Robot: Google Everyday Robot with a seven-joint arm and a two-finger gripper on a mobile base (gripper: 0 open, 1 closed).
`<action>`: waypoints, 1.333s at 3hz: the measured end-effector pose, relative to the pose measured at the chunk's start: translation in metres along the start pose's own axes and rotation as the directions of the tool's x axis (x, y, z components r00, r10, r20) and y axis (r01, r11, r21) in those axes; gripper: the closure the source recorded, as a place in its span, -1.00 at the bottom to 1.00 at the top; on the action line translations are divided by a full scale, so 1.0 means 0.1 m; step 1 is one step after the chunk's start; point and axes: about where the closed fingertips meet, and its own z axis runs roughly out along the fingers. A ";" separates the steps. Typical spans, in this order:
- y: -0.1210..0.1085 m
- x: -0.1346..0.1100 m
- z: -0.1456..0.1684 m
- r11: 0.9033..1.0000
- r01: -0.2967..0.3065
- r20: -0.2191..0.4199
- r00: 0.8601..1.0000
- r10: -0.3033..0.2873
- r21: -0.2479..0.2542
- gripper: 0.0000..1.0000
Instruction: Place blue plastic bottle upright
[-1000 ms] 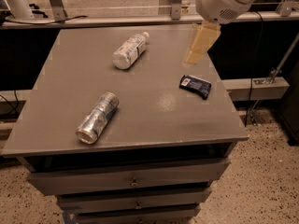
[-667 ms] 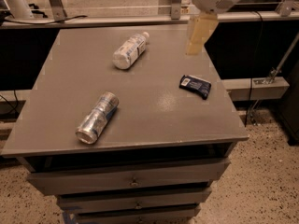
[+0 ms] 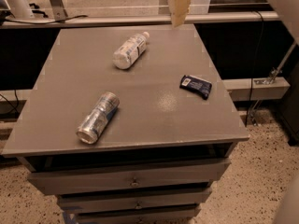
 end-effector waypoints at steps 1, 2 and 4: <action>-0.11 0.17 0.42 0.989 0.144 -0.011 0.989 -0.145 -0.037 -1.00; -0.06 0.39 0.81 0.973 0.193 -0.031 0.980 -0.198 -0.124 -1.00; 0.11 0.53 1.30 0.948 0.173 -0.051 0.980 -0.193 -0.267 -1.00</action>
Offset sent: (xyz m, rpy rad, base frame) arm 0.1262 -0.0259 -0.0638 -0.3281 0.0805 0.0779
